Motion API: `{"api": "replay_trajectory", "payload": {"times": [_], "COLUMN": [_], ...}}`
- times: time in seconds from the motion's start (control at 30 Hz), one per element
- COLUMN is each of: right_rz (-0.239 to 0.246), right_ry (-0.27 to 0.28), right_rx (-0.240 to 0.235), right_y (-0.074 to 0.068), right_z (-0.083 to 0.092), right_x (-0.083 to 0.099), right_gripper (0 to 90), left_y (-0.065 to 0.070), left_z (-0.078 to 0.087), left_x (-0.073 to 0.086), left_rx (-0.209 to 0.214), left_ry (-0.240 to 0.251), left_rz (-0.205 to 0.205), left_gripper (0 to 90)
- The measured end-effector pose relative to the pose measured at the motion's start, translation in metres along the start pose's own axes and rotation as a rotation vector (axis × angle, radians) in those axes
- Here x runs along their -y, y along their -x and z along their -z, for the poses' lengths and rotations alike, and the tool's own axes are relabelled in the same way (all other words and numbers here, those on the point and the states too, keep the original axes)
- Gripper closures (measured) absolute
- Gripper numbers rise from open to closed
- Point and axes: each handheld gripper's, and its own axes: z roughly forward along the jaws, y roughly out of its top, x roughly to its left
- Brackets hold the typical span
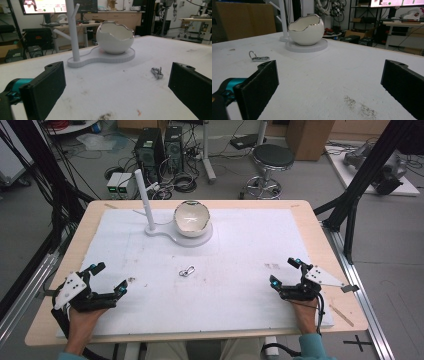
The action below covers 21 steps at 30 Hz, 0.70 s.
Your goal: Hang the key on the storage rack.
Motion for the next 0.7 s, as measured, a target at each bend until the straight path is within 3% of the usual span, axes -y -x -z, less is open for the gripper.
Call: {"api": "replay_trajectory", "payload": {"times": [0.23,0.4,0.53,0.63,0.7], "right_rz": [0.004,-0.001,-0.002,0.002,0.003], "right_ry": [-0.001,0.0,0.002,-0.003,-0.003], "right_rx": [-0.001,0.001,0.001,0.001,0.002], "right_y": [0.0,0.0,0.0,0.0,-0.001], "right_z": [0.0,0.0,0.0,0.0,0.0], "right_x": [0.0,0.0,0.0,0.0,0.0], "right_gripper": [0.6,0.6,0.6,0.6,0.6], "left_y": [-0.003,-0.004,-0.004,-0.004,-0.001], "left_z": [-0.031,-0.06,-0.082,-0.097,-0.105], "left_x": [-0.049,-0.075,-0.089,-0.094,-0.096], "left_rx": [0.093,0.168,0.247,0.305,0.329], "left_ry": [-0.07,-0.155,-0.226,-0.284,-0.315], "left_rz": [-0.088,-0.138,-0.169,-0.154,-0.169], "left_gripper": [1.7,1.7,1.7,1.7,1.7]}}
